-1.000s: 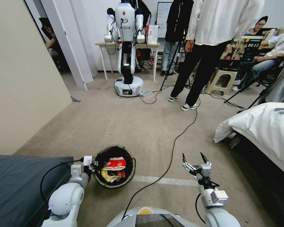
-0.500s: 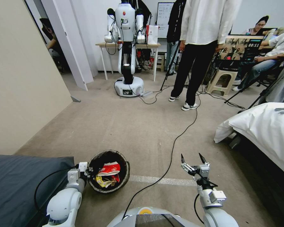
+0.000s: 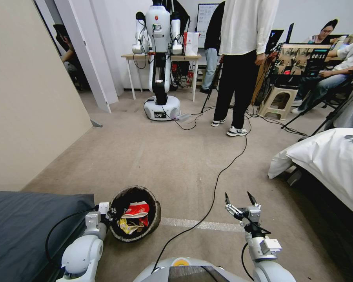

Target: Pick up the trash bin, then pick up the garbage from the floor and place it into the trash bin.

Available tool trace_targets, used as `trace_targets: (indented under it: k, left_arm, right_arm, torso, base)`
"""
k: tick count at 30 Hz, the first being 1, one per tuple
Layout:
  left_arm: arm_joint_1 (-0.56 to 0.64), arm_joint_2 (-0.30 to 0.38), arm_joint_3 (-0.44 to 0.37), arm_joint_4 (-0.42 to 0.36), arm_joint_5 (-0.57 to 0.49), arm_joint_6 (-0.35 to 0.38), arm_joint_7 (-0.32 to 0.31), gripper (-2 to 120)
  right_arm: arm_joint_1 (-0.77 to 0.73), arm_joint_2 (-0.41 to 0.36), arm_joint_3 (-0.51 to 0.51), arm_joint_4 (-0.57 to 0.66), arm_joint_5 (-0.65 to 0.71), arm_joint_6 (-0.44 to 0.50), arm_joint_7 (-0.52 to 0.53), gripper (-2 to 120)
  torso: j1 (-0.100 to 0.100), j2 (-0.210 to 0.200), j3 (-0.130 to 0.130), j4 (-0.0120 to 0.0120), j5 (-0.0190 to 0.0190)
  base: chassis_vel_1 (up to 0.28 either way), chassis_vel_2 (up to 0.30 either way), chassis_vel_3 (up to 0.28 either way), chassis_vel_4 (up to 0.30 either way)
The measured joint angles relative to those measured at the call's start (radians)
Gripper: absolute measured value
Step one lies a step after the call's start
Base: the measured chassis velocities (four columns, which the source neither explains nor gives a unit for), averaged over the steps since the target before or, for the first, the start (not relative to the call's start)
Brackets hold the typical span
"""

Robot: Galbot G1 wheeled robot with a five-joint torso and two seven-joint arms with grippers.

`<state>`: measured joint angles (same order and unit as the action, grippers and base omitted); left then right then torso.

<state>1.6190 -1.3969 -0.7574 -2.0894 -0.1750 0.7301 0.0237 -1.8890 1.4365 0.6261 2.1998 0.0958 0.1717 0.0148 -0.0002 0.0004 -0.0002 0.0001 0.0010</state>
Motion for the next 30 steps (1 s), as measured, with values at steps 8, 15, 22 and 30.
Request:
trace_targets:
  k: [8, 15, 22, 30]
  left_arm:
    - [-0.007, 0.000, 0.004, 0.000, -0.005, 0.000, 0.002, 1]
    - [-0.012, 0.000, 0.011, 0.000, -0.007, 0.000, 0.004, 3]
    - [-0.025, -0.002, 0.025, 0.001, -0.008, 0.001, 0.006, 29]
    - [-0.039, -0.004, 0.053, 0.008, 0.016, 0.003, -0.004, 57]
  right_arm:
    - [0.000, 0.000, -0.005, 0.002, -0.005, 0.000, 0.004, 100]
    - [0.002, 0.000, -0.008, 0.002, -0.006, -0.002, 0.006, 100]
    - [0.001, -0.002, -0.013, 0.002, -0.008, -0.002, 0.009, 100]
    - [0.018, -0.014, -0.016, -0.016, 0.009, 0.000, 0.014, 100]
  torso:
    - [0.000, 0.000, 0.000, -0.0001, -0.0010]
    - [0.000, 0.000, 0.000, -0.0001, -0.0011]
    - [0.000, 0.000, 0.000, -0.0002, -0.0018]
    - [0.000, 0.000, 0.000, -0.0002, -0.0014]
  base:
    - [0.000, 0.000, 0.000, 0.000]
    - [0.000, 0.000, 0.000, 0.000]
    - [0.000, 0.000, 0.000, 0.000]
    - [0.000, 0.000, 0.000, 0.000]
